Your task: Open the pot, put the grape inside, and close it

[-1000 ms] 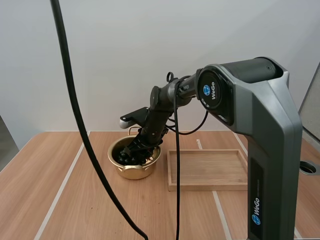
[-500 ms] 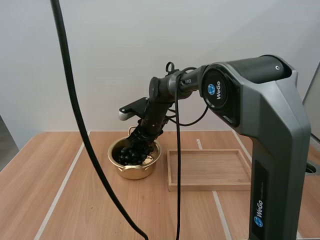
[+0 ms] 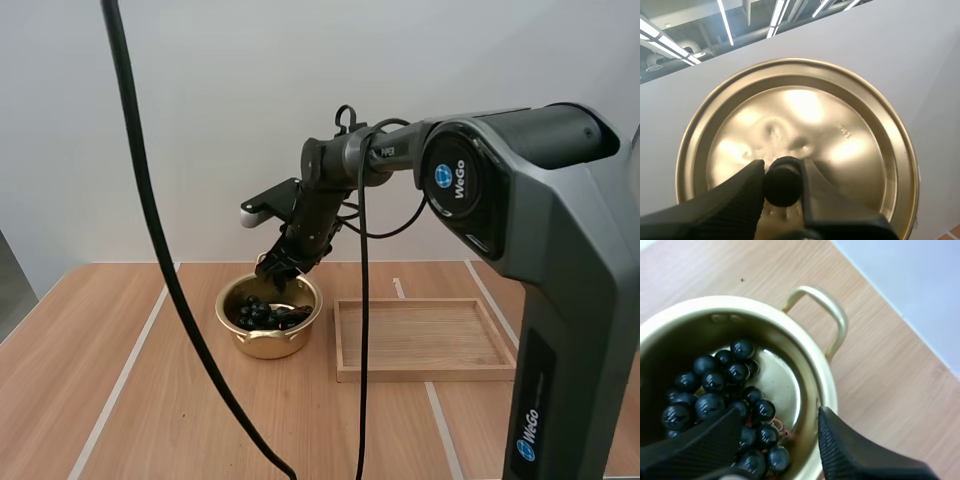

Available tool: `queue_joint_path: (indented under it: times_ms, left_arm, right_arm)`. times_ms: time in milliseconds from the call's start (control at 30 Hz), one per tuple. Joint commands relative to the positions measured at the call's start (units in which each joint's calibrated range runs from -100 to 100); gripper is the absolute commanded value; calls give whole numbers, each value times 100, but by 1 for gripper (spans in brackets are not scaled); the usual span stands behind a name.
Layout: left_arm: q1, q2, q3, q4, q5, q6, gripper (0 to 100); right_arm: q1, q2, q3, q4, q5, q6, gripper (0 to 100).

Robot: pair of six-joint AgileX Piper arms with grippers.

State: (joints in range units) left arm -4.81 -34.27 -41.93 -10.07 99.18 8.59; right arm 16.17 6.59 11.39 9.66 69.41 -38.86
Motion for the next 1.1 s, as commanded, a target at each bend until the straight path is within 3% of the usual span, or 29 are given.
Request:
queue_joint_path:
  times_ms: [0, 167, 600, 767, 1067]
  left_arm:
    - [6, 7, -28, 5, -59, 4, 0]
    - [6, 29, -28, 5, -59, 5, 0]
    - [6, 422, -28, 5, 82, -13, 0]
    - [6, 629, -28, 5, 82, -26, 0]
    - [6, 884, -28, 5, 82, -26, 0]
  right_arm:
    - [-84, -393, -30, -58, -11, 80, 78]
    - [-333, -932, -30, -28, -11, 88, 78]
    - [-1413, -2360, -30, 186, 129, 88, 78]
    - [-1846, -2806, -30, 624, 93, 88, 78]
    - [-2091, -3628, -30, 739, -739, 78, 78]
